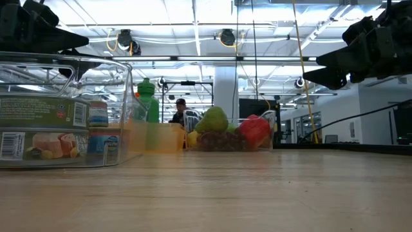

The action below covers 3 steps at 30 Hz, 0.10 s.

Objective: Pick & Place Food Item
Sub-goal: Return to Home Position

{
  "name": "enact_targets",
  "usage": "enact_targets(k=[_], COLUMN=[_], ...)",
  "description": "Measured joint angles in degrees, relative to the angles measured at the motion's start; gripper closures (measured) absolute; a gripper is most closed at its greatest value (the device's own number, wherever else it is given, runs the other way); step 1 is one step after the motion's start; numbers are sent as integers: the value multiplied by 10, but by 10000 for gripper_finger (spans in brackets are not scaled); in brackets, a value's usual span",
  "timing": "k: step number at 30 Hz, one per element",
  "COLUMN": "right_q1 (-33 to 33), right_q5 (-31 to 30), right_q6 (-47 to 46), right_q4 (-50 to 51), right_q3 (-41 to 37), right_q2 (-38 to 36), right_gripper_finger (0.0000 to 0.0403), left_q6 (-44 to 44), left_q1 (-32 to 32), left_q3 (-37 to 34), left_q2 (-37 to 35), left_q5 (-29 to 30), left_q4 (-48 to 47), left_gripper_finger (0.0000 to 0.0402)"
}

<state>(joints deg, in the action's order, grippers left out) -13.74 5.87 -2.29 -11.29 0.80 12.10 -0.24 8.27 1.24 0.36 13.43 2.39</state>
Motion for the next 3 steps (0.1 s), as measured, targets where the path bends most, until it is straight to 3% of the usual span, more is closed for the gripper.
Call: enact_targets(k=[3], right_q1=[0], right_q5=[0], right_q6=[0], right_q4=[0], right_q3=[0], right_q2=[0], right_gripper_finger=[17], left_q6=[0], left_q1=[0], left_q3=[0], left_q2=[0], left_q5=[0], left_q4=[0], left_gripper_finger=[5])
